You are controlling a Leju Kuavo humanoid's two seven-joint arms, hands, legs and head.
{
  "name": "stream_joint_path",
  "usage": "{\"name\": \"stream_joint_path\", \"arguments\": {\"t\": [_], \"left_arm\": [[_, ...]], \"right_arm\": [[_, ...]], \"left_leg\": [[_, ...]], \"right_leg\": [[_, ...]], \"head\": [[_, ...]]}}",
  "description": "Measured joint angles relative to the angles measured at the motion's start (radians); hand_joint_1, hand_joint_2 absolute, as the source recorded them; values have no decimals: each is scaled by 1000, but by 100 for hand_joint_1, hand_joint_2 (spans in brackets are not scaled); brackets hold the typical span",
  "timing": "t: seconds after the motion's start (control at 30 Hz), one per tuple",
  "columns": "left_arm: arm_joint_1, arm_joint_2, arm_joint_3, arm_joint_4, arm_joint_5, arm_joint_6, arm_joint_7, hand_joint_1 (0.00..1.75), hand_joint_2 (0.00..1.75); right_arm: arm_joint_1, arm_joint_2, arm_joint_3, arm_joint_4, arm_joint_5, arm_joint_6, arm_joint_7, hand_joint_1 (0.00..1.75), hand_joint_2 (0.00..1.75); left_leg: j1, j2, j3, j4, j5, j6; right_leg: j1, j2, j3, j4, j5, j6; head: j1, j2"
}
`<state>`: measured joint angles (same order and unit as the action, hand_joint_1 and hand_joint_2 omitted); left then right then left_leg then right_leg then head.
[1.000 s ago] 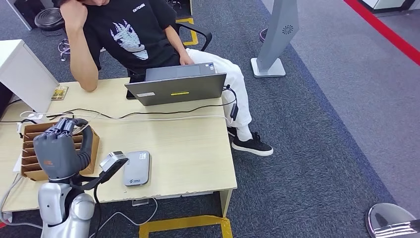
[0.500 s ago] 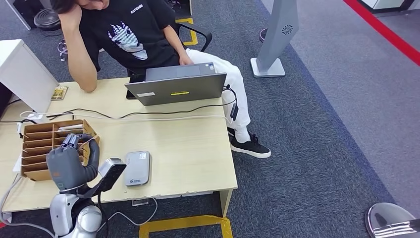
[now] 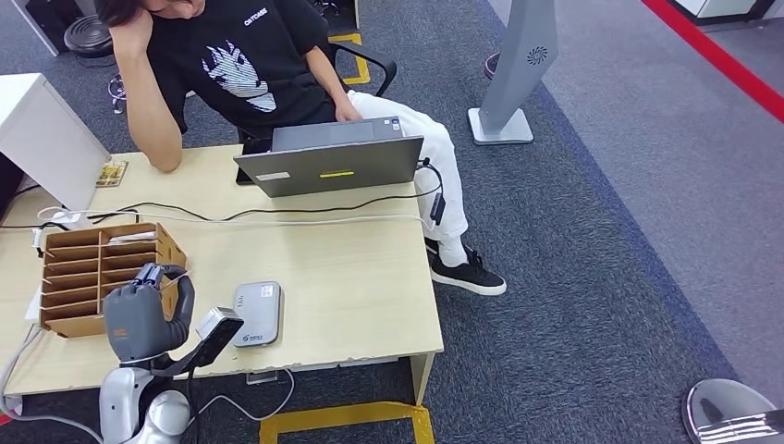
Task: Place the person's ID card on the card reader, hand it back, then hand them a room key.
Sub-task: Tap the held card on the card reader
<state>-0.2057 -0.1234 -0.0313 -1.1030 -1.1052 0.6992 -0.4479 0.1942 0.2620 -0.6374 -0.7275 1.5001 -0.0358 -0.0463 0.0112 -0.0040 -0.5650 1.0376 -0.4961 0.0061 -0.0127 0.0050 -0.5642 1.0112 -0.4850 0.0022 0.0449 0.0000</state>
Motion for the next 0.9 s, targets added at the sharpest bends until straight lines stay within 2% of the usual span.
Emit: {"name": "stream_joint_path", "arguments": {"t": [0.23, 0.57, 0.9], "left_arm": [[-15, -25, -28, 22, 18, 0, 7, 175, 175], [-21, -49, -126, 85, 79, 0, 15, 175, 175], [5, -56, -136, 160, 126, 0, -31, 175, 175]], "right_arm": [[0, -1, 11, 0, -9, 1, -3, 0, 0], [0, -3, 27, 2, -32, 3, 1, 0, 0], [1, -8, 35, 7, -50, 1, 8, 0, 0]], "left_leg": [[0, 0, 0, 0, 0, 0], [0, 0, 0, 0, 0, 0], [0, 0, 0, 0, 0, 0]], "right_leg": [[0, 0, 0, 0, 0, 0], [0, 0, 0, 0, 0, 0], [0, 0, 0, 0, 0, 0]], "head": [[0, 0], [0, 0], [0, 0]]}}
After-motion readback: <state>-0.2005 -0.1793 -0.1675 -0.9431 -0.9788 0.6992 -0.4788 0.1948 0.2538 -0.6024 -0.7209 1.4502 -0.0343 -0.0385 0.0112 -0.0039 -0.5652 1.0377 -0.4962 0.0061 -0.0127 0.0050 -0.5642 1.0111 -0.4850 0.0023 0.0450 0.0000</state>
